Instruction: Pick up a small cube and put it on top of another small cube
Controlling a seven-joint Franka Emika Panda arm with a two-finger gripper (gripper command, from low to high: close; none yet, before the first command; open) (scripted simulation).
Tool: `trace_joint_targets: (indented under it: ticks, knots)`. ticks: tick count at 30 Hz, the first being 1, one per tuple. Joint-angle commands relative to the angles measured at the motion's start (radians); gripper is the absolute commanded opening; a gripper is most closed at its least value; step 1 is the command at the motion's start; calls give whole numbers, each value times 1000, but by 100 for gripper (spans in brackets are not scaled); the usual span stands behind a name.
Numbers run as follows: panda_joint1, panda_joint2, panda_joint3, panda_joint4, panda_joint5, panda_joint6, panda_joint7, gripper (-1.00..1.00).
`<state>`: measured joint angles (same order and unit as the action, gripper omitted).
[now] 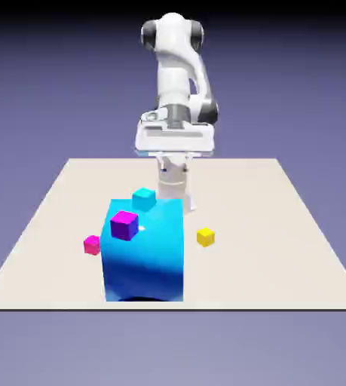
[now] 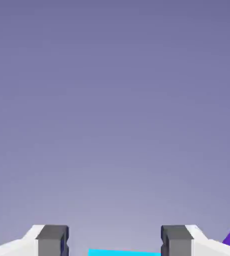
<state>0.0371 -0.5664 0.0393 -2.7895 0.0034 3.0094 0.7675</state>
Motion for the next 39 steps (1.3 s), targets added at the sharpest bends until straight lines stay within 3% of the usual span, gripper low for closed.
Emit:
trace_joint_targets:
  ticks: [1, 22, 25, 39]
  knots:
    - [-6, 14, 36, -8, 40, -17, 29, 0]
    - [-168, 315, 745, -209, 879, -328, 605, 0]
    - [-235, 337, 735, -270, 955, -303, 609, 0]
    - [-140, 844, 656, -138, 1269, 113, 262, 0]
